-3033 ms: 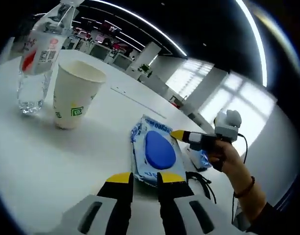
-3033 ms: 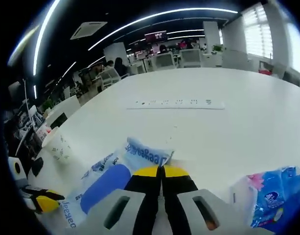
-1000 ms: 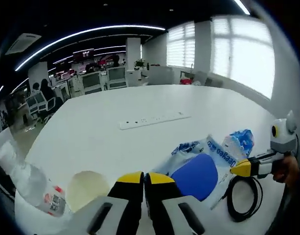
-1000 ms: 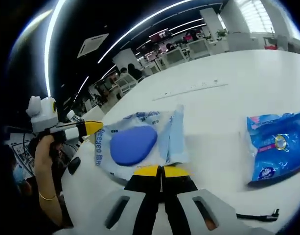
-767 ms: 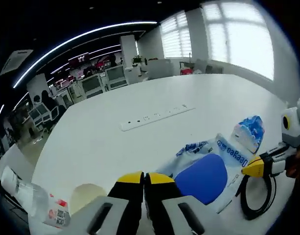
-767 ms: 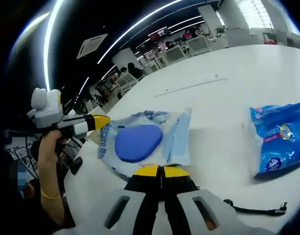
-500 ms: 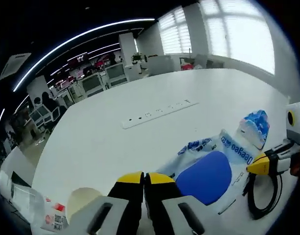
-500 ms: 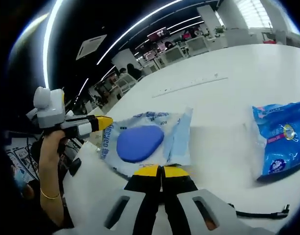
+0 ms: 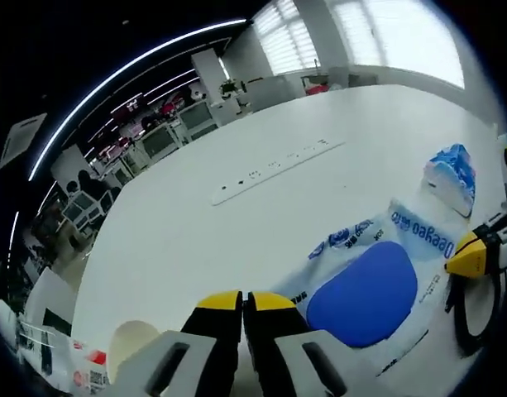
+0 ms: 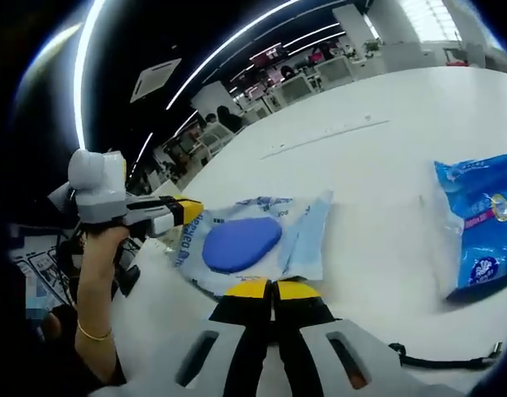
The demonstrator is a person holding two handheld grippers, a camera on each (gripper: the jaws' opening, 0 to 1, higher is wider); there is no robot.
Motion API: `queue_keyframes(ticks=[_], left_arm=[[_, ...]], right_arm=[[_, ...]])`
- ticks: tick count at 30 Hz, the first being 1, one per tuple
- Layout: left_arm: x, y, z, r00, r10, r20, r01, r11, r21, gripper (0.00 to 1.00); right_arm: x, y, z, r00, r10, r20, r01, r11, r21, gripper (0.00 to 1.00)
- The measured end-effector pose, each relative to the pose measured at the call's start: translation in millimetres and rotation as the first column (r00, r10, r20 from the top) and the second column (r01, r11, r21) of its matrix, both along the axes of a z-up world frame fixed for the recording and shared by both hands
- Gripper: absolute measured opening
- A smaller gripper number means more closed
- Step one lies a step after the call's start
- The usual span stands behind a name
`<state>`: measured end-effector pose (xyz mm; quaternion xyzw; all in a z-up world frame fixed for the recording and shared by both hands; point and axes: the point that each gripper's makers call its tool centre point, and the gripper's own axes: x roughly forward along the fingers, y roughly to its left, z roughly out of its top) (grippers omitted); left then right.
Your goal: Arrange the tabletop items into an orderly group along one side of the table until the central work area is clear of visible clutter.
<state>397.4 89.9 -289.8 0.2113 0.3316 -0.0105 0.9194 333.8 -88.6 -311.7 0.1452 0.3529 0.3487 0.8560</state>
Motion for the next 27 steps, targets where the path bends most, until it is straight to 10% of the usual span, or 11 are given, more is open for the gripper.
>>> queue_keyframes(ticks=[7,16,27], left_arm=[[-1.7,6,-0.2,1.000,0.029,0.007,-0.029,1.000,-0.002,0.13],[-12.9,-11,48.5,0.992,-0.031,0.124,0.027,0.999,0.034,0.27],[-23.9,-67,59.7,0.977,-0.142,0.157,0.164,0.976,-0.141,0.33]], right_arm=[[0,-6,-0.4,0.999,-0.001,0.050,0.004,0.999,-0.054,0.01],[-7,-12,9.4,0.994,0.019,0.103,-0.011,0.997,-0.080,0.17],[-19,-16,20.6,0.981,0.057,0.187,-0.043,0.996,-0.077,0.27]])
